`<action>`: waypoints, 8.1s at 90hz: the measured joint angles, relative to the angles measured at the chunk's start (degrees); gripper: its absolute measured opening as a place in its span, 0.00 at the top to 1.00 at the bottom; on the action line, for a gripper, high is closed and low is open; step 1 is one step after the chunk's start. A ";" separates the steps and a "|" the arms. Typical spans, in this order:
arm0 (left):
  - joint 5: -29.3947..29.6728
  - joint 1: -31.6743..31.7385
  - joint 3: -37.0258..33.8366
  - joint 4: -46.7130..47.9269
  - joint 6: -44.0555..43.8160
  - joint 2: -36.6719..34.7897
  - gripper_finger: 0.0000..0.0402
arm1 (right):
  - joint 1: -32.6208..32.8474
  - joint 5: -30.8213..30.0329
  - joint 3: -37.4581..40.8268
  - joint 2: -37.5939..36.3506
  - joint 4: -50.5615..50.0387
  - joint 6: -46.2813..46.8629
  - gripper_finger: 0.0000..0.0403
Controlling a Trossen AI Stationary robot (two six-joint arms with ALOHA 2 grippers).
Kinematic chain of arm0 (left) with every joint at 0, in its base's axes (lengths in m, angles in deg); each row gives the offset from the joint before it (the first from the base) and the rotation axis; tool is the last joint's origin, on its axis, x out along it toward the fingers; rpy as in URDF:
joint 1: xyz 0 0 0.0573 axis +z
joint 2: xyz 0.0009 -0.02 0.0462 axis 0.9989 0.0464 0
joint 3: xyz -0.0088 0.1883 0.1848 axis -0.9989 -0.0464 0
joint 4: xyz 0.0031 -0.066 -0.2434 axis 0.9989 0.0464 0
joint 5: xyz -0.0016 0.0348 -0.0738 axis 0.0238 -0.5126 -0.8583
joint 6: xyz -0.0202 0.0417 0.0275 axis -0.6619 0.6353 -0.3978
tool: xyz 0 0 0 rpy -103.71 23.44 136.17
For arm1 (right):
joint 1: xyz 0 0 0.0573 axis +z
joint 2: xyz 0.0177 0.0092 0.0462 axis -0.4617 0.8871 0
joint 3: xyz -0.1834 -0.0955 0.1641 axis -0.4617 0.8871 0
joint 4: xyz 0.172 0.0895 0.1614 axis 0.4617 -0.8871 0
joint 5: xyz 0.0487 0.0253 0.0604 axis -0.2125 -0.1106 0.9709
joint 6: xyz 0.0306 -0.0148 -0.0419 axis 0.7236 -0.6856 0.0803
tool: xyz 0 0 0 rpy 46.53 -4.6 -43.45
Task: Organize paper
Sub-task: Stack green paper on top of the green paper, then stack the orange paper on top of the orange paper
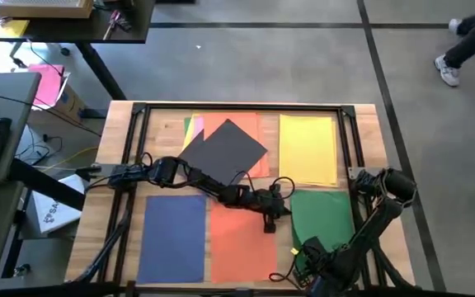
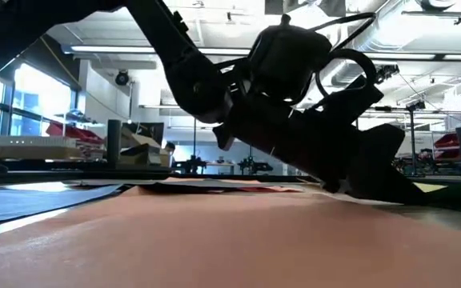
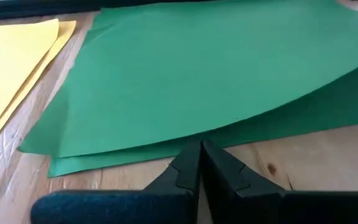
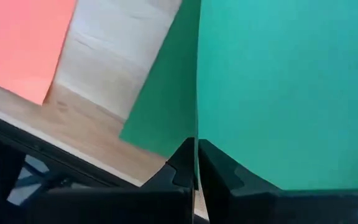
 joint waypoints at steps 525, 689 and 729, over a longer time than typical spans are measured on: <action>10.05 26.52 -41.55 22.93 -18.95 -39.26 1.00 | -54.42 -18.87 35.58 -6.16 66.65 -125.87 0.52; 7.67 25.05 -41.48 18.67 -19.65 -35.76 1.00 | -46.16 -22.64 35.59 -7.75 61.40 -125.49 0.86; 7.39 25.05 -41.46 18.73 -19.61 -35.78 1.00 | -47.06 -24.37 35.56 -4.73 65.04 -129.30 0.60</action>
